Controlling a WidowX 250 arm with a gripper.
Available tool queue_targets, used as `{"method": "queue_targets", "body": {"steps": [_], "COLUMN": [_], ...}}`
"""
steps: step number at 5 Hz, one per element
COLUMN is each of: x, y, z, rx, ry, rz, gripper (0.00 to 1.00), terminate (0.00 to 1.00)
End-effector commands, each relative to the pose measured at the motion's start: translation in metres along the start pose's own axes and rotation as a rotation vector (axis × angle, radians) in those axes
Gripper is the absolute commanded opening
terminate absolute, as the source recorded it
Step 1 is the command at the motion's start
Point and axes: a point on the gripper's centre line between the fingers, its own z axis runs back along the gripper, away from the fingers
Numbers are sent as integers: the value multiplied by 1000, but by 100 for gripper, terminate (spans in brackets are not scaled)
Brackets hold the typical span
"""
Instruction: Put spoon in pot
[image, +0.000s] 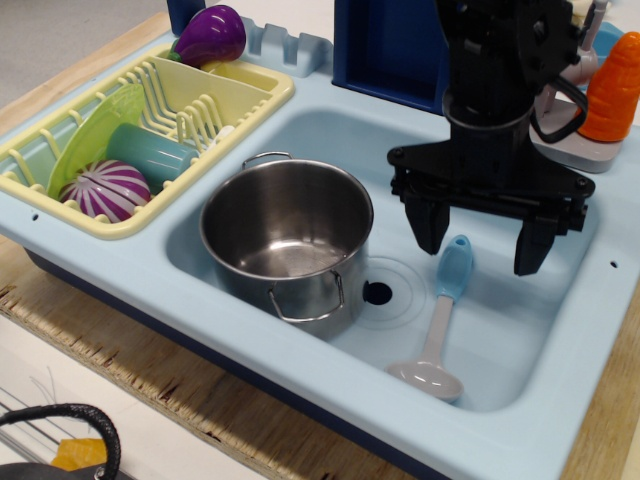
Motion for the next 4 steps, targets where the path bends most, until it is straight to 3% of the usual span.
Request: {"method": "queue_targets", "body": {"steps": [1,3,4], "x": [-3,-5,-4], "y": [7,19,17], "z": [-6,-17,-25], "rx": [-6,-17,-17], "ry": [-18,-27,-27], "rz": [47,73,75], "gripper": [100,100,0], "terminate": [0,0,0]}}
